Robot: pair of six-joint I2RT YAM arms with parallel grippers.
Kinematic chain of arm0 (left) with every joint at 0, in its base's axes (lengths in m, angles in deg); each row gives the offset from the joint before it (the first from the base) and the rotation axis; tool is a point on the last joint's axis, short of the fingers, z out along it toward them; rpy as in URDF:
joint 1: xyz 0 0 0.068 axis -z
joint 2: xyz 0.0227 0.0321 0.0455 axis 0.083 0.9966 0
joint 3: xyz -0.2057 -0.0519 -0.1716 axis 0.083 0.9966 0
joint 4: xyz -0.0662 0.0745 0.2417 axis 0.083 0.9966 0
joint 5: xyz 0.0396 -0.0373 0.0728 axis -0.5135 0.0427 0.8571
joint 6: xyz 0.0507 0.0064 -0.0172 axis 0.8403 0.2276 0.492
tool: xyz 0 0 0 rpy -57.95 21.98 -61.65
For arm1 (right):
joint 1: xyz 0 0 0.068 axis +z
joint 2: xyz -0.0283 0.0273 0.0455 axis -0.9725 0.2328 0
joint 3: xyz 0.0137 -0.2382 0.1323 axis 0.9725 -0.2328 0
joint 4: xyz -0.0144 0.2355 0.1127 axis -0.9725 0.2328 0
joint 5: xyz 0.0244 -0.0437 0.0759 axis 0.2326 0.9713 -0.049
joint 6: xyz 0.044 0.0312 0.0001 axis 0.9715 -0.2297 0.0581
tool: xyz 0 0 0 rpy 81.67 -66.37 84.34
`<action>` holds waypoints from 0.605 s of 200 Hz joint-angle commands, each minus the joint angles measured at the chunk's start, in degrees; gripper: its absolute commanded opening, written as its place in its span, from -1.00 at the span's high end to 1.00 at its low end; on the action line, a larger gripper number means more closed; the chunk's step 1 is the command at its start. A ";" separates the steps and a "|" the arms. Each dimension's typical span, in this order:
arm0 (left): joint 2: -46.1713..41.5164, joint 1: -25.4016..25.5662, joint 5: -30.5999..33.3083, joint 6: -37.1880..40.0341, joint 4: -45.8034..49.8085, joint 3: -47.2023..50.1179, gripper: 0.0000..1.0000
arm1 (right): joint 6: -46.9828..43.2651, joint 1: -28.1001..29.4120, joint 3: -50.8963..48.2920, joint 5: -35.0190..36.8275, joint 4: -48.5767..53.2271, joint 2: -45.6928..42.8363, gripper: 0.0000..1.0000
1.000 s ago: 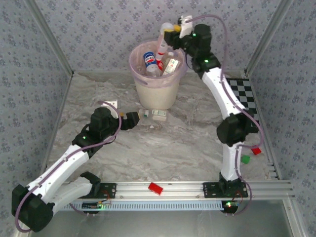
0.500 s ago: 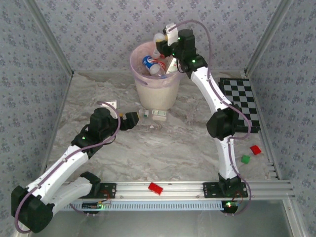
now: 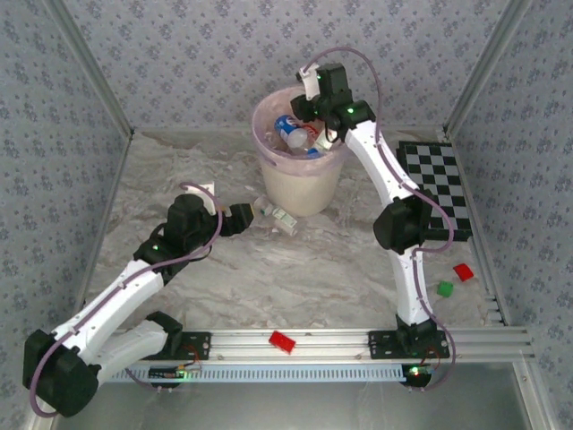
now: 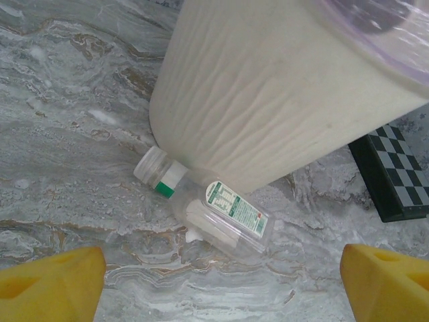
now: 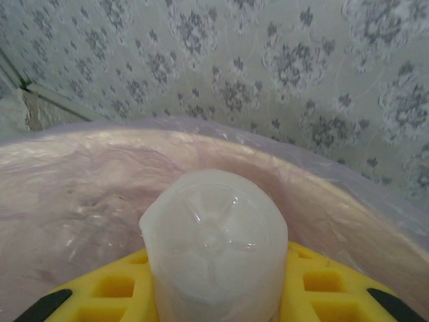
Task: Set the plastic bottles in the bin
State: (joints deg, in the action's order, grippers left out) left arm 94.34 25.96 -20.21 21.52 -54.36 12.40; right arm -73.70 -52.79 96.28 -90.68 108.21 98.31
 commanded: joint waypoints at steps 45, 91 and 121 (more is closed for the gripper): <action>2.56 -0.51 -0.53 -1.56 0.86 -1.61 -0.81 | 2.97 -0.86 5.09 -2.23 11.03 1.21 0.40; 9.08 -0.50 -3.37 -5.33 -2.43 -2.34 -0.84 | 3.59 -2.16 9.34 -4.47 12.00 -5.26 -0.35; 11.56 -0.32 -3.62 -7.09 -3.76 -2.88 -0.84 | 4.20 -3.22 7.34 -6.44 10.82 -9.60 -0.49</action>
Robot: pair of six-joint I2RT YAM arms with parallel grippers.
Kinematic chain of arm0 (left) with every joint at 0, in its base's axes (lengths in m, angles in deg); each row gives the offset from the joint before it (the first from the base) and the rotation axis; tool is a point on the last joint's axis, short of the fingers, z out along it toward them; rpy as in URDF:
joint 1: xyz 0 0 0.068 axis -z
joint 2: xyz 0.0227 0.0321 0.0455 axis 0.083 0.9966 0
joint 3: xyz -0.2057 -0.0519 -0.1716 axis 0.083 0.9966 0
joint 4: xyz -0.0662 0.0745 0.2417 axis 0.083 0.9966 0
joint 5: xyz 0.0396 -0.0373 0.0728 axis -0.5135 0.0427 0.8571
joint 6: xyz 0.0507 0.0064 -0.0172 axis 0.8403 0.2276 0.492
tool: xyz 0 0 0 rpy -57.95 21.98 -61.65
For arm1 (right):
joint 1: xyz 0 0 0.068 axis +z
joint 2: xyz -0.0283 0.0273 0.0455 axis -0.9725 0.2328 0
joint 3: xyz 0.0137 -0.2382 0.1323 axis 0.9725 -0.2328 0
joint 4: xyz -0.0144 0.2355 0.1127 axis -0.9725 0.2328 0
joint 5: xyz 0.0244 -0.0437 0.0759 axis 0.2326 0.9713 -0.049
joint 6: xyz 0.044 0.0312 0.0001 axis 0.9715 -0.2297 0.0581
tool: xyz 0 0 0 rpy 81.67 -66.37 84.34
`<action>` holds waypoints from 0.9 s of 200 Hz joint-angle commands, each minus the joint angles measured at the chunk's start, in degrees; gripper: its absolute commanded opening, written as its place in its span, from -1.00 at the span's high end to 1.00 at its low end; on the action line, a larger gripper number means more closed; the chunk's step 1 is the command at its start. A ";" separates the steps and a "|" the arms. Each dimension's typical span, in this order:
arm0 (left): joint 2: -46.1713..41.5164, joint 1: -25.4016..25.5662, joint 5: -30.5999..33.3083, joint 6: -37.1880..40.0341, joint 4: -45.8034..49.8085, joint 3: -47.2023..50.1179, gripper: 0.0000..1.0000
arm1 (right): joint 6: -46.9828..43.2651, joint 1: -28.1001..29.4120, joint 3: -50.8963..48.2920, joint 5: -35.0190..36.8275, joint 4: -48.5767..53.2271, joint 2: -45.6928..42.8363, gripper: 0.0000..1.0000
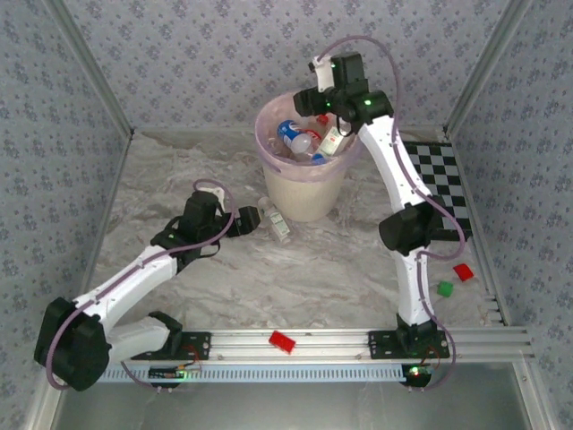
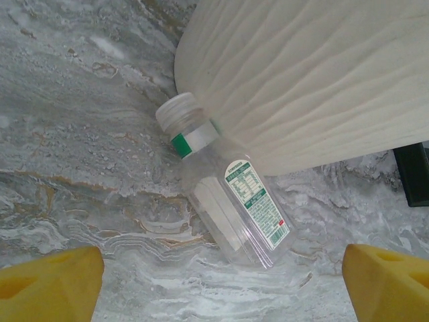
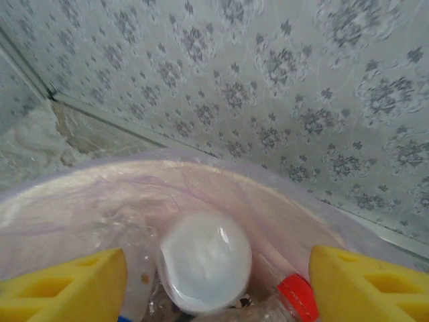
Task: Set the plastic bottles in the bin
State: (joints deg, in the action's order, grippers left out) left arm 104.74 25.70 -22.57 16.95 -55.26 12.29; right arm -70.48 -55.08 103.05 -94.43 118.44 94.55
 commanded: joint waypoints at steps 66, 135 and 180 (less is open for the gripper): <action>8.79 4.46 -0.95 -9.45 -8.26 -2.36 -0.84 | 3.01 -1.72 -2.05 -4.83 0.68 -6.18 -0.23; 18.33 8.12 -1.17 -15.23 -10.48 -3.59 -0.85 | 2.41 -4.24 -29.23 -4.36 -7.29 -26.11 -0.53; 25.33 9.09 -2.83 -16.64 -15.32 -4.85 -0.90 | 3.18 -10.91 -45.75 -4.84 -10.98 -40.02 -0.66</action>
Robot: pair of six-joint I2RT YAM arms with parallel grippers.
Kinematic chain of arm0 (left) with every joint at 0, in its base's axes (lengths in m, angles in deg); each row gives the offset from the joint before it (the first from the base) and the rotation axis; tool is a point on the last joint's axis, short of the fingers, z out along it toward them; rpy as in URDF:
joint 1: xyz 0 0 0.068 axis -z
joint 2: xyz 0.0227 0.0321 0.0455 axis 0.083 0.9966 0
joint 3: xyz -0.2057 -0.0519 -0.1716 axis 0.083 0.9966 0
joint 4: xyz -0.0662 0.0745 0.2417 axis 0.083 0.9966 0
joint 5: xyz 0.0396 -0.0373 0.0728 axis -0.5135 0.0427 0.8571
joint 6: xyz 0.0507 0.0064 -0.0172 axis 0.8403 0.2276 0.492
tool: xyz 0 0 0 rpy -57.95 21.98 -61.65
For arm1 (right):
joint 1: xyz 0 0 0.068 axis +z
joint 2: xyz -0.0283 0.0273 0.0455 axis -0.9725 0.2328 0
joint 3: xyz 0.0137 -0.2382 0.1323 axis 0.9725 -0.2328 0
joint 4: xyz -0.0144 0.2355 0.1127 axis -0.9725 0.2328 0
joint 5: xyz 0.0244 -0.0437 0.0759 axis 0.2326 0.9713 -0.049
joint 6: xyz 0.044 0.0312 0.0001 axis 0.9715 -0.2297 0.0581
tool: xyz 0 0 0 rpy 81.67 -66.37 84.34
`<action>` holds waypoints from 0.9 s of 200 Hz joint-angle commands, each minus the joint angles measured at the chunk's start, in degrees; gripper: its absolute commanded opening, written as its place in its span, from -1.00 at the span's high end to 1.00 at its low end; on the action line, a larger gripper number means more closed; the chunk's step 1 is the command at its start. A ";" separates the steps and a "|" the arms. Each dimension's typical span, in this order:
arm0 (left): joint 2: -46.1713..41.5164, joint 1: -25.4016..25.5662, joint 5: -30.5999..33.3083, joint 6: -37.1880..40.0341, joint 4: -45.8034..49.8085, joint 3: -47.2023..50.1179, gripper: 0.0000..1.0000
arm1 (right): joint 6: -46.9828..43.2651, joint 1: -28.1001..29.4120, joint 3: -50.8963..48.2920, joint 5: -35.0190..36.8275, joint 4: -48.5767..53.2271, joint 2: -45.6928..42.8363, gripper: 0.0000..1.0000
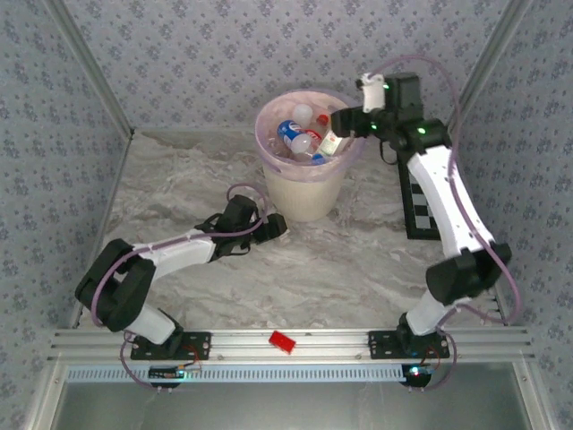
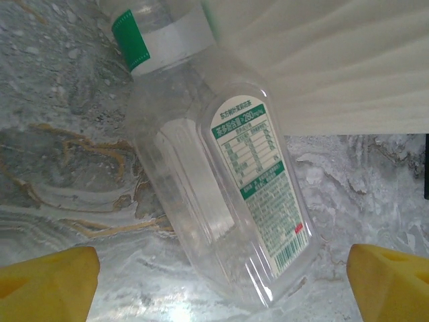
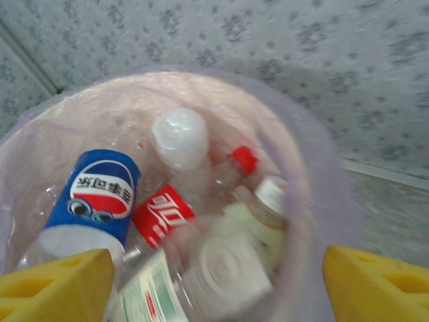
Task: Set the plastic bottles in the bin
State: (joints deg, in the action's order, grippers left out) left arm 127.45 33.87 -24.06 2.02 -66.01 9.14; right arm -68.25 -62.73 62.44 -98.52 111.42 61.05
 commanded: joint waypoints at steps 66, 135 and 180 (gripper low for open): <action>8.89 1.69 -2.86 -2.19 -7.06 -4.52 -0.53 | 5.97 -11.99 -21.41 -5.19 -9.34 -17.87 -0.66; 5.71 1.53 0.63 0.72 -0.58 -6.76 0.06 | 6.59 -13.19 -23.46 -9.60 -10.44 -19.71 -0.65; 0.59 0.57 3.84 3.02 4.15 -6.10 0.18 | 6.93 -12.88 -24.47 -15.34 -11.24 -20.29 -0.65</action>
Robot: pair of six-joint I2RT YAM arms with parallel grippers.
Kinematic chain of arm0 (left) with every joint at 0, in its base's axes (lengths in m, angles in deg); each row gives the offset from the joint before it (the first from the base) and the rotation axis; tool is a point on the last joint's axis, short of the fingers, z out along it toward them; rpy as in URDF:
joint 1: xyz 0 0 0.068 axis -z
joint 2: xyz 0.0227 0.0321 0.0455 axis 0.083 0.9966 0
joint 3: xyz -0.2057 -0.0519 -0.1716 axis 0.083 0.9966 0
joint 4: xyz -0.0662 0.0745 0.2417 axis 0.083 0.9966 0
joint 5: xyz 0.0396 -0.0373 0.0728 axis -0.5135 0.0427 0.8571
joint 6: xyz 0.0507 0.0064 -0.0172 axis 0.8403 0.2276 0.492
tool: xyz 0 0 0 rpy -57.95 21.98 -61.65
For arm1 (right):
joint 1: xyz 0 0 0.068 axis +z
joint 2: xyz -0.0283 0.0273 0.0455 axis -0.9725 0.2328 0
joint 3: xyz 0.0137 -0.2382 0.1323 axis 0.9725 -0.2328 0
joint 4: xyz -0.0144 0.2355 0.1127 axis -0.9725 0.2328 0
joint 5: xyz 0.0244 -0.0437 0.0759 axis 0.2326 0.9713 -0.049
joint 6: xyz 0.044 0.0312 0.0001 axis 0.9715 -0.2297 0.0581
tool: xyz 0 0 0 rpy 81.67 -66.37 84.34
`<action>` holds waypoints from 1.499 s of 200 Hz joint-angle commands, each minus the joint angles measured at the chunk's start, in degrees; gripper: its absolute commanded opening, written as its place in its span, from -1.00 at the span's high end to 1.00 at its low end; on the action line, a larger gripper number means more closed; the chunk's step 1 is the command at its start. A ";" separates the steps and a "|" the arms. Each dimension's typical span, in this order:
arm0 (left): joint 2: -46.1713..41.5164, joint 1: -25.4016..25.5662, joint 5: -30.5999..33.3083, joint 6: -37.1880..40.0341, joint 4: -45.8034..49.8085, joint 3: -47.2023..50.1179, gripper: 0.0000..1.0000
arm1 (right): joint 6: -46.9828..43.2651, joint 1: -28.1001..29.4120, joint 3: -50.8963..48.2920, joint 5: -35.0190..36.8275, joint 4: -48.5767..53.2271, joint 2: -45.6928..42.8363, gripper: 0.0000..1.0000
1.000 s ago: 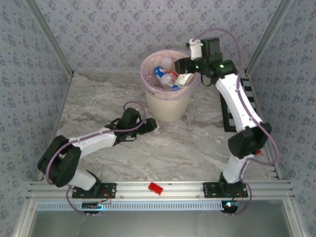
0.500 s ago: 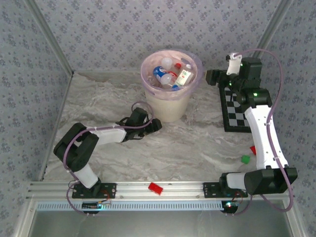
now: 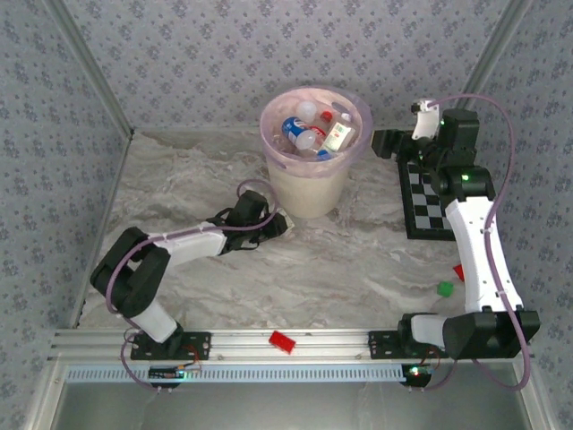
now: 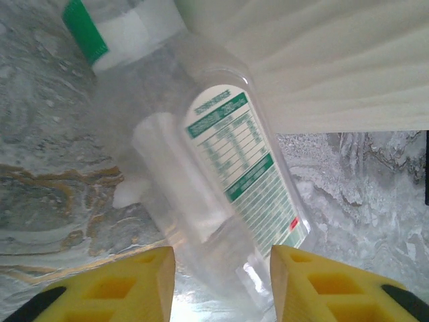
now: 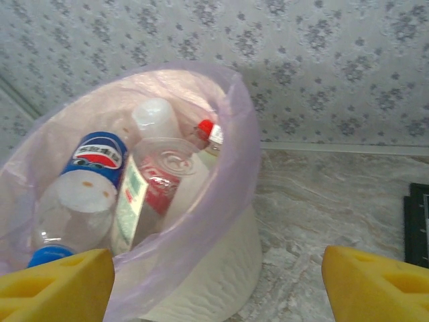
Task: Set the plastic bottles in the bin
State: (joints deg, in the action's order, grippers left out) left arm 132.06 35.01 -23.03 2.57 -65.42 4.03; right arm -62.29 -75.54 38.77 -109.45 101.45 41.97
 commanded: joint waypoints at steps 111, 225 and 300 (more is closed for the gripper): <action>7.89 2.68 -0.69 -7.39 -14.55 1.22 -0.98 | 0.05 0.49 -0.75 -1.21 1.93 -3.06 -0.66; -6.39 2.87 11.83 -1.35 -0.96 5.57 0.04 | 3.11 0.68 -2.42 -11.45 -2.59 -4.67 -0.66; -16.89 0.39 10.02 1.65 1.64 8.67 -0.59 | -0.75 8.50 0.62 -10.86 0.38 -1.62 -0.69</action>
State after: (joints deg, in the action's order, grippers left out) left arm 114.21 35.40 -10.07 3.53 -62.67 11.55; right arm -61.26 -68.04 36.92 -122.39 100.32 40.26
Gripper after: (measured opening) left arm 0.557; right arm 0.843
